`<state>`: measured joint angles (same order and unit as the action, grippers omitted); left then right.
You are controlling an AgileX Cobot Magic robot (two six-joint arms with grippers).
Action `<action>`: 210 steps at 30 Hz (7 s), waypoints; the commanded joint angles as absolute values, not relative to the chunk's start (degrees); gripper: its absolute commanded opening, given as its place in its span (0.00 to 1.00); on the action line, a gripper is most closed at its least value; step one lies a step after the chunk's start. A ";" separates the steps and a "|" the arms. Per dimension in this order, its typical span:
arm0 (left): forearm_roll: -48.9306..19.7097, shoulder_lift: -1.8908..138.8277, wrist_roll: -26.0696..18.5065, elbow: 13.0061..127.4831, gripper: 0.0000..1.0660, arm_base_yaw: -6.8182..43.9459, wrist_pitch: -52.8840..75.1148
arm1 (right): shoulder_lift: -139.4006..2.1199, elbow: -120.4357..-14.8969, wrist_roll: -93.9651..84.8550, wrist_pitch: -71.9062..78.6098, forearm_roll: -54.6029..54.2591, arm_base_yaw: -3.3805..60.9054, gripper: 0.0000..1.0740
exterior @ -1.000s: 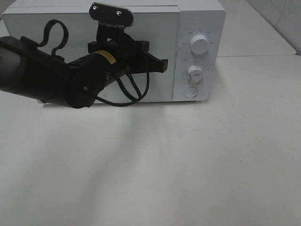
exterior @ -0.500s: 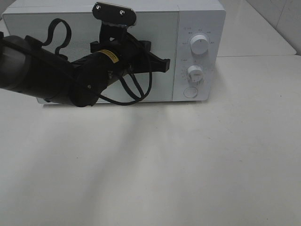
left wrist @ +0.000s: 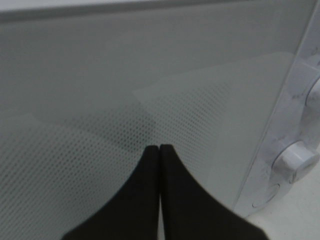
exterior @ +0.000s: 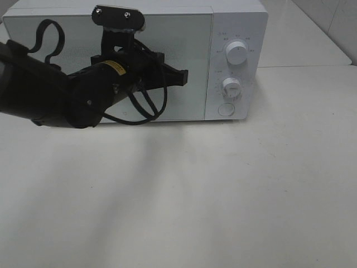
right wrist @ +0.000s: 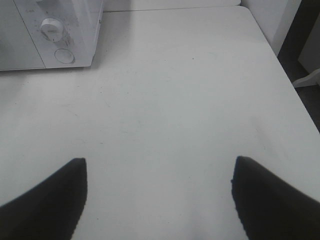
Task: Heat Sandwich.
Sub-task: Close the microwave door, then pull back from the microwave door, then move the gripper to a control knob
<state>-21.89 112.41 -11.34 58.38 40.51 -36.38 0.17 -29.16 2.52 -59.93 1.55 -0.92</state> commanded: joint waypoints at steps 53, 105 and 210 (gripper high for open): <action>-12.43 63.14 -6.53 39.65 0.91 4.70 38.56 | 1.78 -28.99 2.41 -59.42 1.60 -1.32 0.71; -3.44 -0.69 -1.83 28.36 0.91 0.69 59.36 | 1.78 -28.99 2.41 -59.42 1.60 -1.32 0.71; -3.44 -1.72 -1.89 28.36 0.91 0.69 59.36 | -48.13 -31.40 2.46 -7.68 -0.86 -1.26 0.71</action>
<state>-3.61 -0.23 -2.23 28.48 0.86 59.87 -48.01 -31.23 2.52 -8.82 -0.52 -0.92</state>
